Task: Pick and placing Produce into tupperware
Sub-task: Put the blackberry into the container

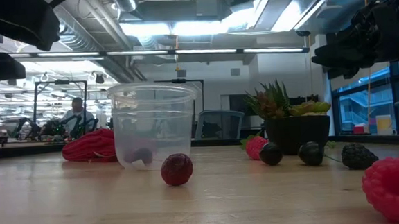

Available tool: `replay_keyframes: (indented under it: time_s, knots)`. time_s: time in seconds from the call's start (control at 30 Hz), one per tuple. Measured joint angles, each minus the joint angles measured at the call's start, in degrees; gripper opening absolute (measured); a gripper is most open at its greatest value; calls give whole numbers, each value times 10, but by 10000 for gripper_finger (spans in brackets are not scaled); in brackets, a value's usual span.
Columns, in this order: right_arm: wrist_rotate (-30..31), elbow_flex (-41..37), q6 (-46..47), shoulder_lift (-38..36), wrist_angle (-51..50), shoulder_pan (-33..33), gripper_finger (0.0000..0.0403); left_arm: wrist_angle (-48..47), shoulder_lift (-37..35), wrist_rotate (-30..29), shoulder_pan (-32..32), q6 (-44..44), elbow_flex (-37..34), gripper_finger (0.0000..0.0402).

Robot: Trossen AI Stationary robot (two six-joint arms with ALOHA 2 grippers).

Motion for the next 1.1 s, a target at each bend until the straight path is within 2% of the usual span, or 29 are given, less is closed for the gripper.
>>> replay_keyframes:
  time_s: [0.27, 0.63, 0.9, 1.1]
  knots:
    - [0, 0, 0, 0, 0, 0, 161, 9, 0, -11, -2, -2, -22, 172]
    - [0, 0, 0, 0, 0, 0, 161, 97, -1, 12, -1, -6, -89, 172]
    - [0, 0, 0, 0, 0, 0, 161, 103, -3, 6, -1, -4, -105, 171]
    - [0, 0, -1, 0, 0, 0, 161, 110, -3, -7, -2, 13, -106, 145]
